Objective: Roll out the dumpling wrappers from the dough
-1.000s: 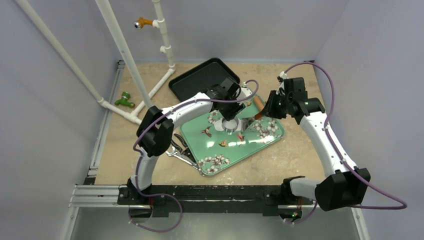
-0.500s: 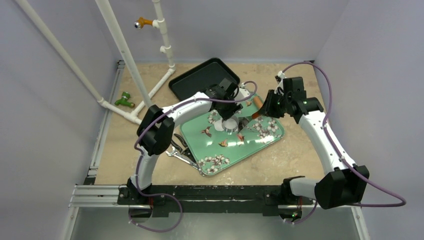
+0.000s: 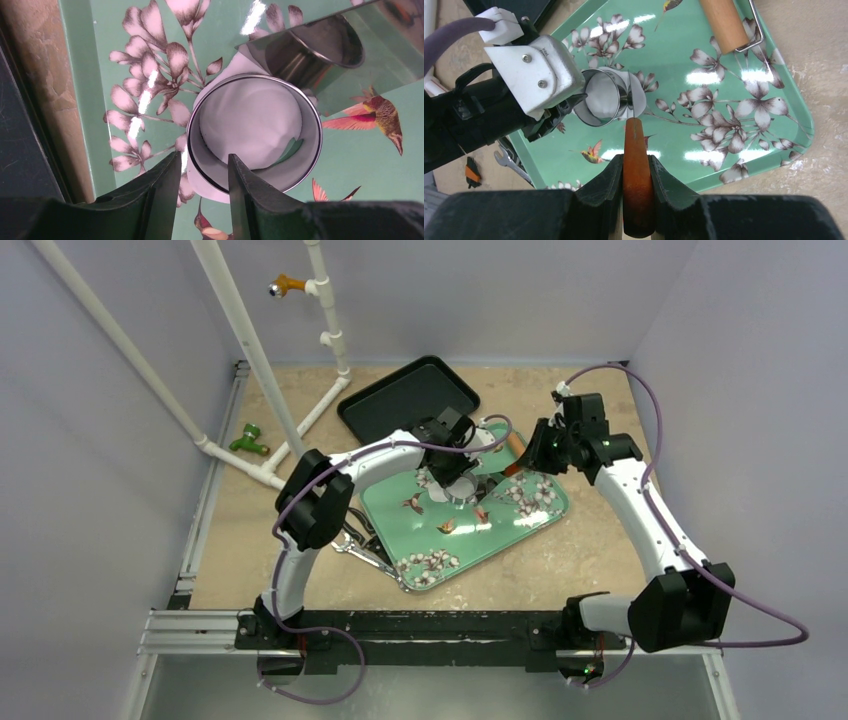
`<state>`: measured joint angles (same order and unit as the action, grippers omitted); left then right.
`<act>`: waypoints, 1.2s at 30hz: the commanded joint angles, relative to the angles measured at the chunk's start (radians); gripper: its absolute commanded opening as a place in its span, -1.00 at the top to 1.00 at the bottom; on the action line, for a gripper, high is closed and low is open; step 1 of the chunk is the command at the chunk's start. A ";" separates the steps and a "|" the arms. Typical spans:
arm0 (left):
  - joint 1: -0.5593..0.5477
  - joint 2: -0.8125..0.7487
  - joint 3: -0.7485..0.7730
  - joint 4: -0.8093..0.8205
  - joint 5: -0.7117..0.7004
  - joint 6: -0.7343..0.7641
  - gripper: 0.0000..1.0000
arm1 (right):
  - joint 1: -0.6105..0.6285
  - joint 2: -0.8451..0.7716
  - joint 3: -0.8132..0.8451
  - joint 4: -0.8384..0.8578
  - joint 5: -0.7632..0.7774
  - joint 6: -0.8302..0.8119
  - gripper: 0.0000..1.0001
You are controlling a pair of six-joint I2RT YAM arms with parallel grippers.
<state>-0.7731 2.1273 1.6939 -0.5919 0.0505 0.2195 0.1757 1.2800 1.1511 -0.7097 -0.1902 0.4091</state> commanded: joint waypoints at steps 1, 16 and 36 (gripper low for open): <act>0.002 -0.005 -0.012 0.030 -0.013 0.009 0.24 | 0.004 0.008 0.043 -0.027 0.192 -0.036 1.00; 0.003 -0.013 -0.028 0.030 -0.020 0.037 0.36 | 0.004 -0.003 0.115 -0.036 0.328 -0.095 1.00; 0.003 -0.024 -0.002 0.005 -0.035 -0.036 0.34 | 0.002 -0.028 0.153 -0.297 -0.041 -0.196 1.00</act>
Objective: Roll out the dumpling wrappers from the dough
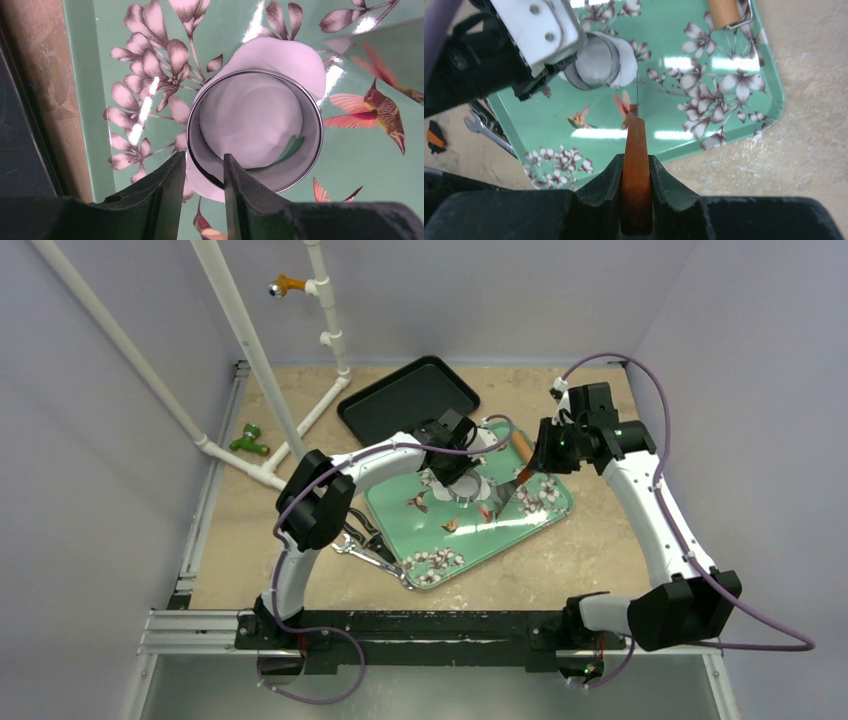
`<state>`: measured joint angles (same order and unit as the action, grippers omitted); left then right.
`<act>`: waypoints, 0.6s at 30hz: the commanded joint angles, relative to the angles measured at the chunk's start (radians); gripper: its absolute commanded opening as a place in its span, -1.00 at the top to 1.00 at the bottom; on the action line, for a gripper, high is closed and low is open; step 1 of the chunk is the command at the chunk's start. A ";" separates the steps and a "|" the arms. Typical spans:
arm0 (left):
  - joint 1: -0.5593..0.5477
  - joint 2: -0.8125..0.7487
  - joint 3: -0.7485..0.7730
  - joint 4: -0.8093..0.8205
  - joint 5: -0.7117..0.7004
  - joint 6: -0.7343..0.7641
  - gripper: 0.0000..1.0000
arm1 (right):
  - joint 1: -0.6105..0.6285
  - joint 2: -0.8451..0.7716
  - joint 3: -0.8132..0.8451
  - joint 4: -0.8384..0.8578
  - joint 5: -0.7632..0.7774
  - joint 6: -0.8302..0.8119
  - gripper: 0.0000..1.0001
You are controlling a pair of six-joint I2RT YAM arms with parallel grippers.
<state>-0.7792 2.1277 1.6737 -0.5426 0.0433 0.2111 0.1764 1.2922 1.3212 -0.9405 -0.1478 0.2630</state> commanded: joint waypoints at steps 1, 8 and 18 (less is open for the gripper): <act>0.010 -0.026 0.016 -0.042 -0.029 -0.029 0.34 | 0.002 -0.047 -0.030 -0.056 -0.098 -0.047 1.00; 0.012 -0.032 0.014 -0.037 -0.038 -0.036 0.35 | 0.003 -0.039 -0.095 0.034 -0.193 0.025 1.00; 0.014 -0.016 0.032 -0.031 -0.040 -0.060 0.38 | 0.002 -0.066 -0.201 0.177 -0.134 0.135 1.00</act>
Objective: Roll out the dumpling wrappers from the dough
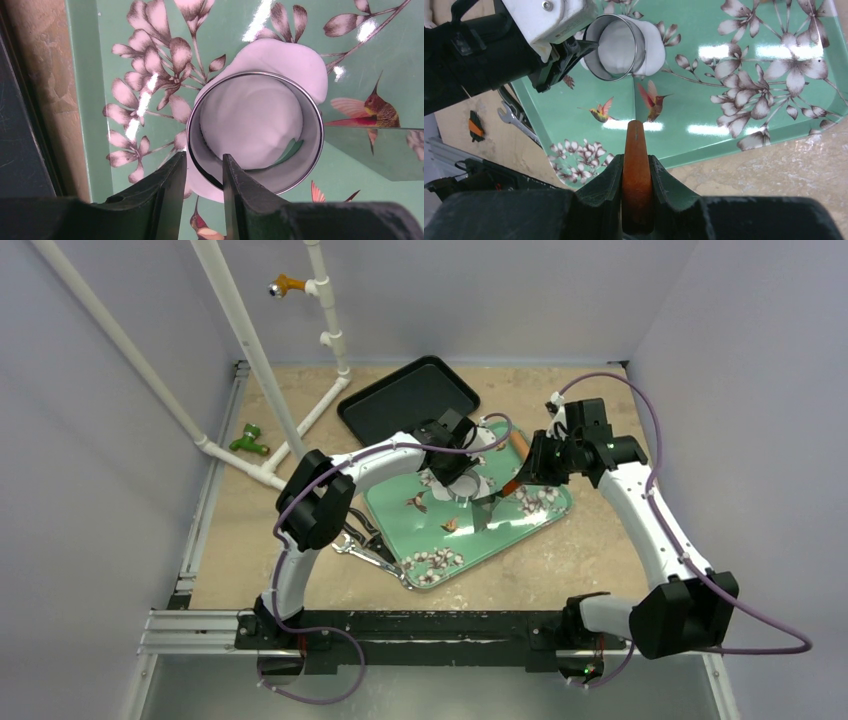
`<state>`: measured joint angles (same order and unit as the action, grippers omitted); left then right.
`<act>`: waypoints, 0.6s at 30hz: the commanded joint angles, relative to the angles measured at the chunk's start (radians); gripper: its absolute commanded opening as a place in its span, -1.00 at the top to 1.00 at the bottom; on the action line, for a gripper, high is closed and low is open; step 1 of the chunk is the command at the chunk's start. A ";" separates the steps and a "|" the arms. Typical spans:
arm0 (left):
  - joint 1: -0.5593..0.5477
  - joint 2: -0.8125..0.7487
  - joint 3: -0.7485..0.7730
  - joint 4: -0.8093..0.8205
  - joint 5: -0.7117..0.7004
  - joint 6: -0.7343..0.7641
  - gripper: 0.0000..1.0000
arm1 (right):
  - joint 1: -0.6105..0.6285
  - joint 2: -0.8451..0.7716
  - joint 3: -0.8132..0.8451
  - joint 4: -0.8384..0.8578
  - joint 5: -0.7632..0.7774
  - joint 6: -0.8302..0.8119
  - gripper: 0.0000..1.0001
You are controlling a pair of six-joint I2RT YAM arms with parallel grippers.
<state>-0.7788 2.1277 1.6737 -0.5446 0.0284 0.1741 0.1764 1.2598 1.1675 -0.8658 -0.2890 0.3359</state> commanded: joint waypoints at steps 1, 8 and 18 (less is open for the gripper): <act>0.013 -0.017 0.030 -0.028 -0.025 -0.023 0.41 | 0.002 -0.033 -0.055 0.108 0.016 0.072 1.00; 0.013 -0.016 0.017 -0.029 -0.025 -0.025 0.60 | 0.002 -0.053 -0.038 0.104 0.159 0.106 1.00; 0.011 -0.009 -0.024 -0.008 -0.062 -0.001 0.89 | 0.002 -0.064 -0.039 0.146 0.300 0.146 1.00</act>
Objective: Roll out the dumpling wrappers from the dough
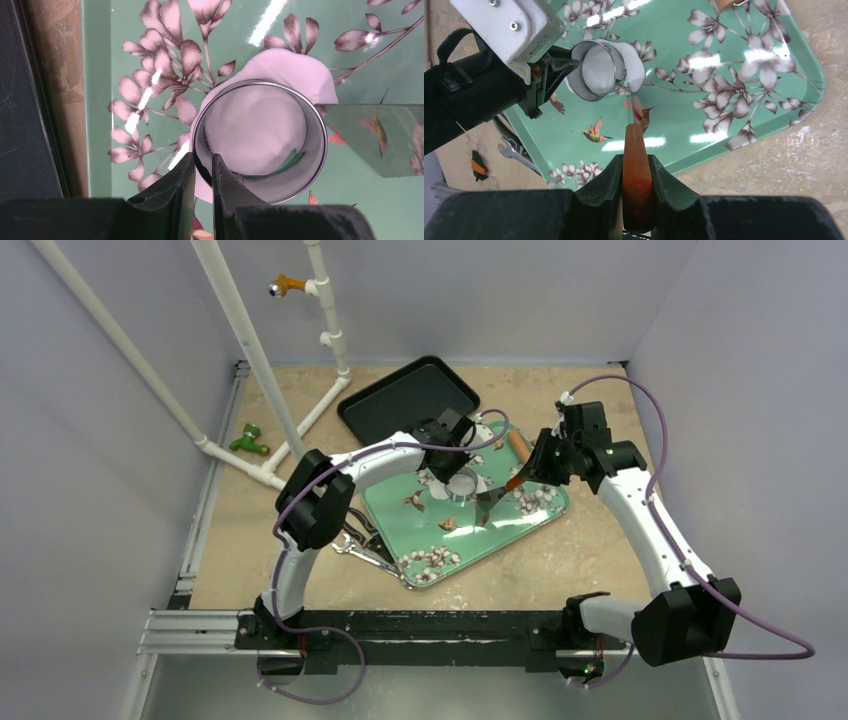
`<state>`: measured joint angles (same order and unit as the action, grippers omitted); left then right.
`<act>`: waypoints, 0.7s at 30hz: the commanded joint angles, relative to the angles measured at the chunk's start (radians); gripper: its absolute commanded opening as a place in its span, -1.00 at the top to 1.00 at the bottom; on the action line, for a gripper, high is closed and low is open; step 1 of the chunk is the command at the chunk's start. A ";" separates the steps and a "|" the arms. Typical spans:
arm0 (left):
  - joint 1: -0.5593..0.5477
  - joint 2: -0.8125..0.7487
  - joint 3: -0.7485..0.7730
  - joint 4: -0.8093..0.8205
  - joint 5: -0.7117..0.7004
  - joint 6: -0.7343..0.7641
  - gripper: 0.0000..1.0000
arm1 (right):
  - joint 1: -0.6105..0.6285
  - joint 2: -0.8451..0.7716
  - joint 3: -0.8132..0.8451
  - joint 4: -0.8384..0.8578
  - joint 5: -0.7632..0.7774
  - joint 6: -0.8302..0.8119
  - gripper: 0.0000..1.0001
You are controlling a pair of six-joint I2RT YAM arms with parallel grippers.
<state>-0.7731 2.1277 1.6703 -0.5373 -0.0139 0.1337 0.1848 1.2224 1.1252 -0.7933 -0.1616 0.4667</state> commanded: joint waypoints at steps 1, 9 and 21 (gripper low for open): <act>0.006 -0.010 -0.021 -0.016 -0.016 0.039 0.90 | -0.007 -0.027 0.000 0.088 0.184 0.015 1.00; 0.006 -0.010 -0.031 -0.001 -0.017 0.065 0.93 | -0.007 0.042 0.033 0.171 0.240 -0.013 1.00; 0.003 -0.007 -0.043 0.012 -0.014 0.084 0.94 | -0.007 0.107 0.036 0.354 0.229 0.048 1.00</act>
<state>-0.7734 2.1277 1.6539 -0.5064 -0.0139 0.1696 0.1894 1.3243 1.1576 -0.5819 -0.0395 0.4969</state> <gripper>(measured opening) 0.140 0.170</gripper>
